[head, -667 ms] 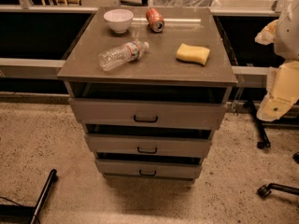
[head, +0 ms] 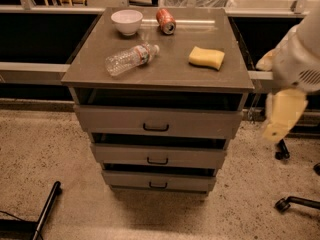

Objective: Open bottom drawer

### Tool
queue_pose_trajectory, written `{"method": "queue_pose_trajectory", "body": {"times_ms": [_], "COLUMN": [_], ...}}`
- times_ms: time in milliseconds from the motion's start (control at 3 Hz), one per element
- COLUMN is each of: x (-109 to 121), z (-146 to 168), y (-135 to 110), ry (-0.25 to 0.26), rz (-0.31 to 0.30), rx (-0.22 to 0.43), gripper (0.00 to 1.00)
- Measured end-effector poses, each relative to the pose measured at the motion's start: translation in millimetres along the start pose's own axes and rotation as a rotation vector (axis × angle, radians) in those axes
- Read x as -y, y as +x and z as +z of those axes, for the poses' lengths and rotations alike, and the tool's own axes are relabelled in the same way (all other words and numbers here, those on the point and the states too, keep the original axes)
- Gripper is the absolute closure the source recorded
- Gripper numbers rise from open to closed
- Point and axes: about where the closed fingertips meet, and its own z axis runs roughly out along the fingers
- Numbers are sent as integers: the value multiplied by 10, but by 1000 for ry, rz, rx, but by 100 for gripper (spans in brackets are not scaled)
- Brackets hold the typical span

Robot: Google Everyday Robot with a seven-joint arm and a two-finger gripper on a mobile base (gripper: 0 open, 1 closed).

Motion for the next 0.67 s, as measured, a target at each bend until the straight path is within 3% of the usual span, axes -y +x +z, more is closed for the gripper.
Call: {"method": "queue_pose_trajectory", "body": {"times_ms": [333, 667], "x": [-344, -587], "z": [1176, 1686], "y": [-68, -94], "ry": [-199, -268], "rz": [6, 31], "rx": [118, 262], "gripper": [0, 0]}}
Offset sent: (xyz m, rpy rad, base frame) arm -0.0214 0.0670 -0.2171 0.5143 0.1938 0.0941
